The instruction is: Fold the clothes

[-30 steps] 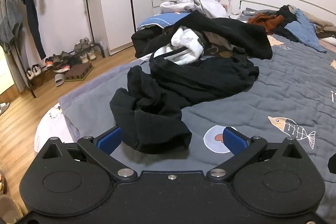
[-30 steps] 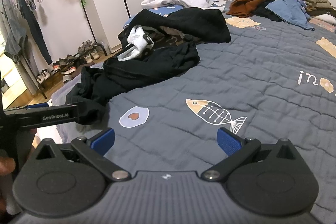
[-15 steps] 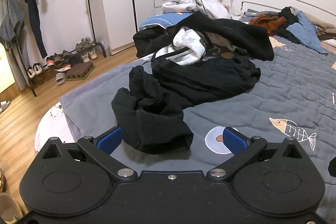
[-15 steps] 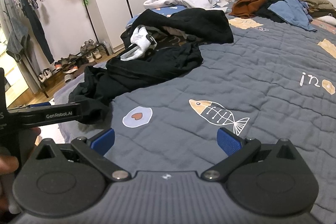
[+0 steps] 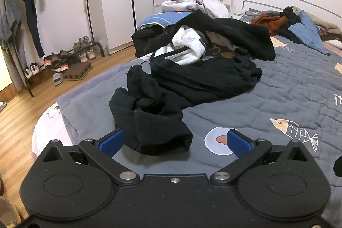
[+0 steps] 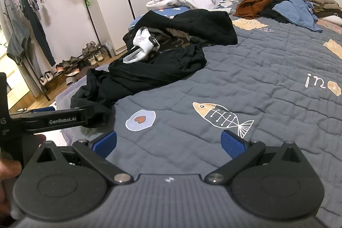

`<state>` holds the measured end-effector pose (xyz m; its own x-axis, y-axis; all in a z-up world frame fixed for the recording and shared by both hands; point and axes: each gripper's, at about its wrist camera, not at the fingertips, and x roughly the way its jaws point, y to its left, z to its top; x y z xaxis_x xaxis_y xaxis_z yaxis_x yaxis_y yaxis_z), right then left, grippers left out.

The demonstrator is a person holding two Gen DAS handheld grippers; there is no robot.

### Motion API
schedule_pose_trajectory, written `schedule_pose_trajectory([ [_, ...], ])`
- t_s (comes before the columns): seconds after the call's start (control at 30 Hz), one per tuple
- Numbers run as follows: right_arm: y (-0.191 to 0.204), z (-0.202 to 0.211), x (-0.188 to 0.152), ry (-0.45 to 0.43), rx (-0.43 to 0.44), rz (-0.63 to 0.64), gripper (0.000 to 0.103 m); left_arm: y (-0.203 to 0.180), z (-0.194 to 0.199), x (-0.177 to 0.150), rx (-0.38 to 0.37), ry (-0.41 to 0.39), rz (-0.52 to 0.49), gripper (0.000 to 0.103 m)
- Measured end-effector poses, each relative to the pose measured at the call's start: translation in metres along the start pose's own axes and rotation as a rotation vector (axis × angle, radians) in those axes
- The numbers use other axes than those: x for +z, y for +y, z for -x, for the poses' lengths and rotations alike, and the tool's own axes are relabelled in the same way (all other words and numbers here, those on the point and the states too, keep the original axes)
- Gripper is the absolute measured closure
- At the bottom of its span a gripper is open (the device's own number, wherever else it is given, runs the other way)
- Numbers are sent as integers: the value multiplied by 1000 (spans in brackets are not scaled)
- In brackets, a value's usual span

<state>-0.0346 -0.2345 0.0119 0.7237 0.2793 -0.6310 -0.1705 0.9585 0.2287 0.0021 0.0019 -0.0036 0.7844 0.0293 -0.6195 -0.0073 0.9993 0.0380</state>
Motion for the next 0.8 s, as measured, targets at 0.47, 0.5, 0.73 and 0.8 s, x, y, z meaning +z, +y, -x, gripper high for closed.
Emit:
schedule_pose_trajectory([
  [0.47, 1, 0, 1, 4, 4, 2, 0, 5, -2, -1, -9, 16, 15, 0],
  [0.5, 1, 0, 1, 4, 3, 2, 0, 5, -2, -1, -8, 15, 13, 0],
  [0.73, 2, -2, -1, 9, 11, -1, 0, 5, -3, 0, 3, 15, 16, 0],
  [0.8, 3, -2, -2, 11, 15, -4, 0, 6, -3, 0, 2, 14, 18, 0],
])
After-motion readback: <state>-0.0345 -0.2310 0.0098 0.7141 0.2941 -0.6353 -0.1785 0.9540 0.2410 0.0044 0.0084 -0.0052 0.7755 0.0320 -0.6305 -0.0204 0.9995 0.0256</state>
